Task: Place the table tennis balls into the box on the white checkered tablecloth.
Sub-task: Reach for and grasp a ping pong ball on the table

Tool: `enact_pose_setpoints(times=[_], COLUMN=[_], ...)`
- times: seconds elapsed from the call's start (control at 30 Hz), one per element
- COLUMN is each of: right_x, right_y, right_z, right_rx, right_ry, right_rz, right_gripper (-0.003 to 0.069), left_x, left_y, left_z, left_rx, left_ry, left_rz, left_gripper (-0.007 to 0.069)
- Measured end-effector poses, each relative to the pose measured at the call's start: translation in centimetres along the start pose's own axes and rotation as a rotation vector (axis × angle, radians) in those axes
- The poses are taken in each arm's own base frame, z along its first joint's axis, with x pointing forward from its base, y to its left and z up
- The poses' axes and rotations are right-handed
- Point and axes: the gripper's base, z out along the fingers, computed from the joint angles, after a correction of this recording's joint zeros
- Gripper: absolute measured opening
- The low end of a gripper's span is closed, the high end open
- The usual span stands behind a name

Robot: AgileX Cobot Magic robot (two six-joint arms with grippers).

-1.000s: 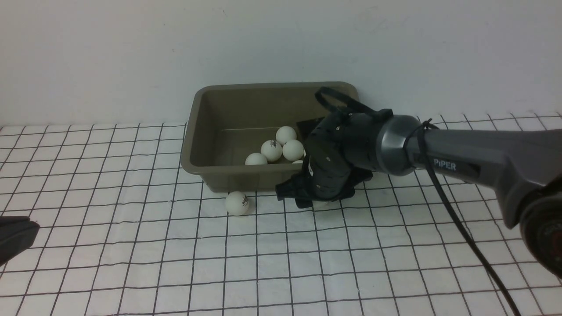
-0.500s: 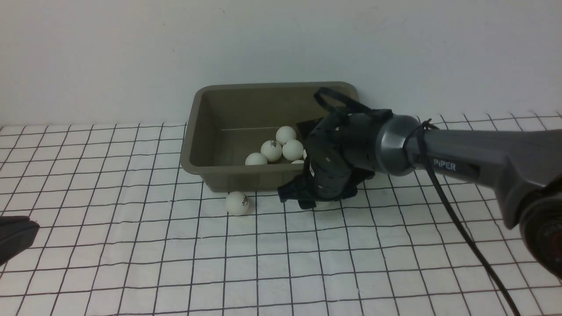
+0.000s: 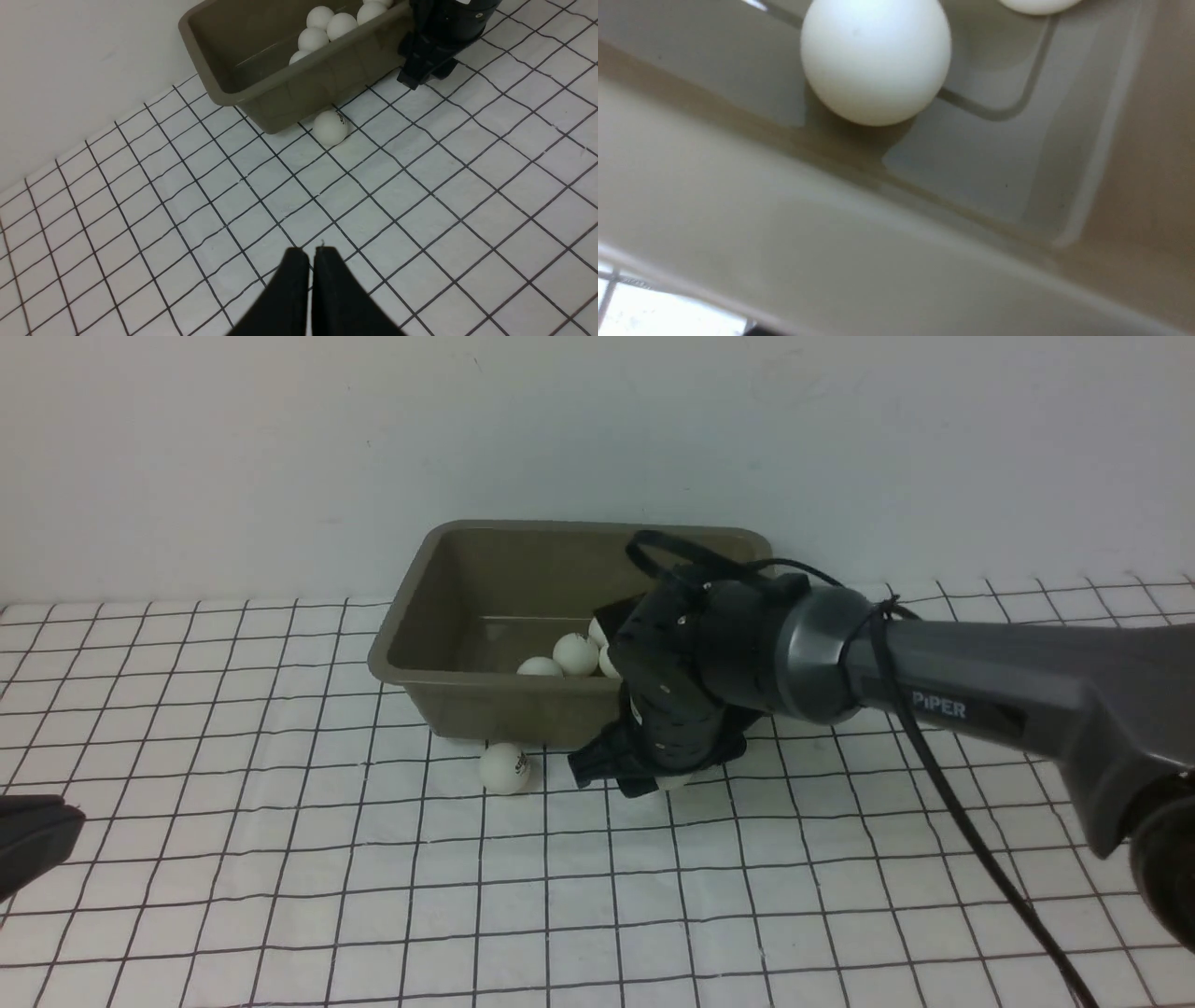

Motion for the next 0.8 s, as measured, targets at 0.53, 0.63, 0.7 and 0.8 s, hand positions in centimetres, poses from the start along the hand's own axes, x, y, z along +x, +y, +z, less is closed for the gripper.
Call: enact_pose_setpoints(times=[0.53,0.63,0.7,0.8], right_x=[-0.12,-0.14,-0.11,-0.03], right_y=[-0.41,-0.38,-0.38,-0.42], right_z=[0.0,0.28,0.47,0.93], right_rx=[0.047,0.048,0.048,0.05], right_ry=[-0.013,-0.018,-0.015,-0.009], right_rz=[-0.04,-0.046,-0.046,-0.046], right_gripper=[0.0364,0.0364,0.0364,0.0364], left_x=[-0.12,-0.12,-0.12,-0.12], left_y=[-0.33,-0.33,-0.33,-0.33], left_z=[-0.01,-0.01,-0.01,-0.01], left_rx=[0.037,0.037,0.037,0.037], left_ry=[-0.013,-0.013,-0.013,-0.013], left_rz=[-0.011,-0.01,-0.01,-0.01], left_gripper=[-0.0004,-0.0004,-0.0004,-0.0004])
